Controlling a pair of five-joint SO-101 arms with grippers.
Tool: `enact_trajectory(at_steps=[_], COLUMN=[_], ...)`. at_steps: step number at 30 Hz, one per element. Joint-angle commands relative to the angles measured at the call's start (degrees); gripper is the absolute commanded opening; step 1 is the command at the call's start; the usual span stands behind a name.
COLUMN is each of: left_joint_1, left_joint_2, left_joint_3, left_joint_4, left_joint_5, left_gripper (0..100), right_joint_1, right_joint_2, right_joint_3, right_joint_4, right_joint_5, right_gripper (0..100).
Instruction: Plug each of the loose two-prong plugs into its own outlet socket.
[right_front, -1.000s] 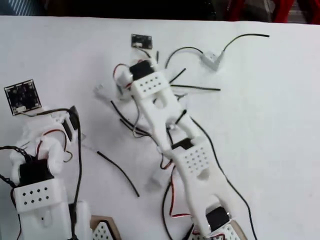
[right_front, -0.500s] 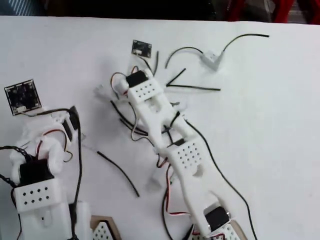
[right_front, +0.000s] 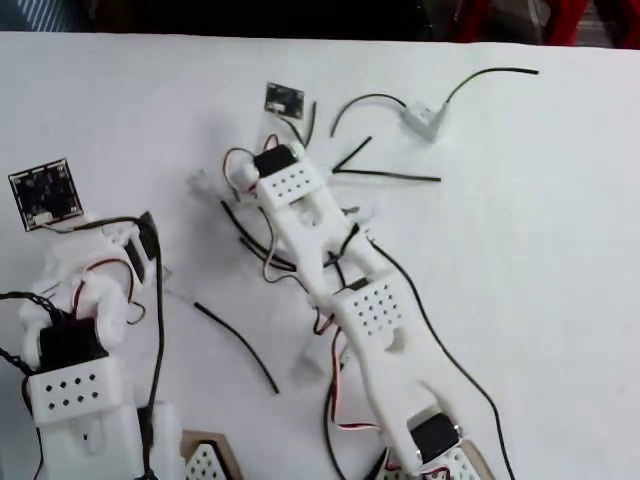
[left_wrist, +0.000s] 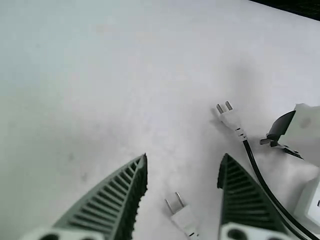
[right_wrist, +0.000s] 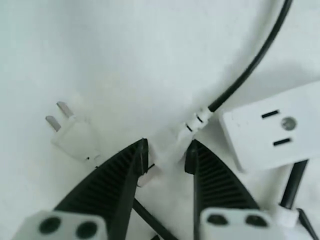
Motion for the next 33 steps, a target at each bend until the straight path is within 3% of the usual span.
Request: enact_trajectory(at_steps=[1,8,23,33], left_joint_1=[-0.57,-0.57,-0.48,-0.48], left_joint_2=[-1.45,-1.45,-1.54,-1.54], left_joint_3=[-0.18,-0.09,1.41,1.58], left_joint_4=[-0.97,-0.97,-2.99,-3.43], left_joint_5=[0.53,0.53,0.53,0.53], left_gripper=[23,23,23,23], right_joint_1=[0.48,0.92,0.57,-0.92], right_joint_2=[-0.84,-3.12,-17.19,-28.35], right_joint_3=[-0.79,-0.88,-0.62,16.88], right_joint_4=[2.51,7.52,29.32,29.93], right_joint_5=[0.18,0.44,24.70,33.32], right_gripper=[1.3,1.6,1.7,1.7])
